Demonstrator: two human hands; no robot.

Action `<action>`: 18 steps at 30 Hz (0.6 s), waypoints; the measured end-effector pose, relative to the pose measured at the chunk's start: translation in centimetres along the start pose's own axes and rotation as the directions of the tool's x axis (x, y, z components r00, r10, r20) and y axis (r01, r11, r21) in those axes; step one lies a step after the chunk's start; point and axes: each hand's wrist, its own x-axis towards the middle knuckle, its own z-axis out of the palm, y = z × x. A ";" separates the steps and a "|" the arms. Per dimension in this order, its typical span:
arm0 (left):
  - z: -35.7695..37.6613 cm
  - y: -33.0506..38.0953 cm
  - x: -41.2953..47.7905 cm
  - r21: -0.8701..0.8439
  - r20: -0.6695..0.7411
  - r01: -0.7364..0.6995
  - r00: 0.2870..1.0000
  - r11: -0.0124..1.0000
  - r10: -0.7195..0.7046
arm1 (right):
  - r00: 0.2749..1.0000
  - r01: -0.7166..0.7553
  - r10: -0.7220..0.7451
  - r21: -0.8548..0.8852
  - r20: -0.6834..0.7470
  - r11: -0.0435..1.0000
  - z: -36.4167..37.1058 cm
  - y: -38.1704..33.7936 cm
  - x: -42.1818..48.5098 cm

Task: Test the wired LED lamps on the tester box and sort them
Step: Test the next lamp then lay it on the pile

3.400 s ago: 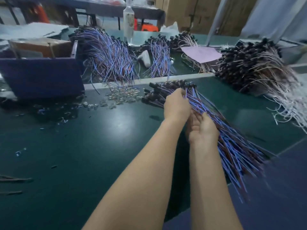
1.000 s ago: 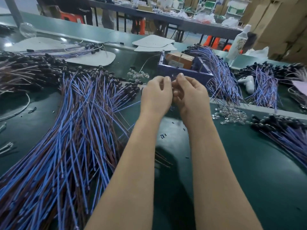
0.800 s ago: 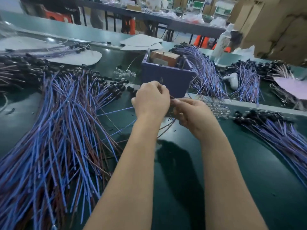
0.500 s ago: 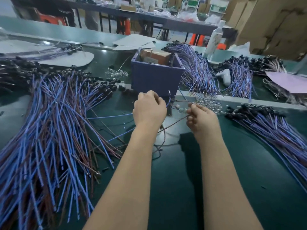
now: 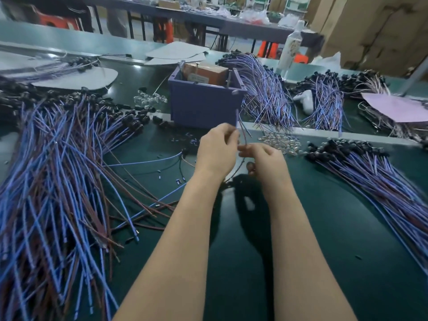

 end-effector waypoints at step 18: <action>2.4 -0.4 -1.4 0.195 0.316 -0.165 0.944 0.967 0.097 | 0.968 0.167 -0.164 0.001 -0.191 0.986 -0.6 0.6 1.0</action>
